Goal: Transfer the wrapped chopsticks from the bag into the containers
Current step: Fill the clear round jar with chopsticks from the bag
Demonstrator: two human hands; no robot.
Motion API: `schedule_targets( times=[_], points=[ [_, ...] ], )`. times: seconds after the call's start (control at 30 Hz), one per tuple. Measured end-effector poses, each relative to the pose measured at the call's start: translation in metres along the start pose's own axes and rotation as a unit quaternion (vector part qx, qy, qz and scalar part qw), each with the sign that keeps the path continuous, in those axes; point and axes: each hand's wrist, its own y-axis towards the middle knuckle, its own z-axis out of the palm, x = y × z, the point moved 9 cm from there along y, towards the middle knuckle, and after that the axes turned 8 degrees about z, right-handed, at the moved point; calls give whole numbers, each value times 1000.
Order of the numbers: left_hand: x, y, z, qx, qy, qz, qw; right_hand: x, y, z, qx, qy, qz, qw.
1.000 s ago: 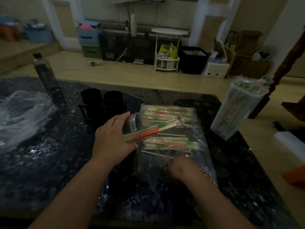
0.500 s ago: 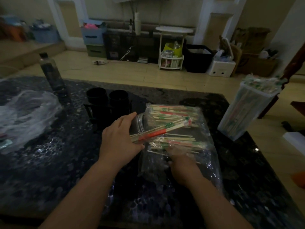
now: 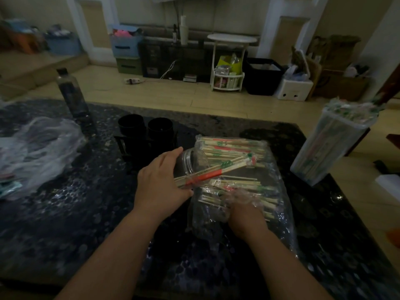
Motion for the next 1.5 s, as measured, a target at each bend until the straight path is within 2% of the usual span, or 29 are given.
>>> schedule_targets(
  times=[0.13,0.33,0.5,0.67,0.87,0.97,1.07,1.13,1.3,1.37,1.43,1.5],
  points=[
    [-2,0,0,-2,-6,3,1000,5,-2,-8,-35,22,-26,999],
    [-2,0,3,9,-5,-2,1000,-3,0,-2,11,17,19,1000],
    [-2,1,4,13,-1,0,1000,-1,-1,-1,19,47,-6,999],
    [-3,2,6,14,2,2,1000,-1,-13,-2,-23,-26,-18,999],
    [-3,3,4,13,4,0,1000,7,-35,-9,-66,-108,-73,989],
    [-3,3,4,14,5,-1,1000,4,-44,-25,-48,-96,-54,993],
    [-3,2,4,17,9,-4,1000,6,-53,-41,-17,-86,-70,994],
    [-2,1,3,21,15,-6,1000,11,-62,-58,-27,-87,-92,992],
    [0,0,3,19,25,-6,999,23,-82,-101,-78,-76,-133,985],
    [-2,0,3,16,26,-2,1000,29,-91,-121,-124,-75,-144,979],
    [-4,0,3,5,24,4,1000,30,-100,-145,-201,-62,-129,969],
    [-7,-1,3,-5,20,8,1000,24,-115,-173,-344,-12,-125,931]
  ],
)
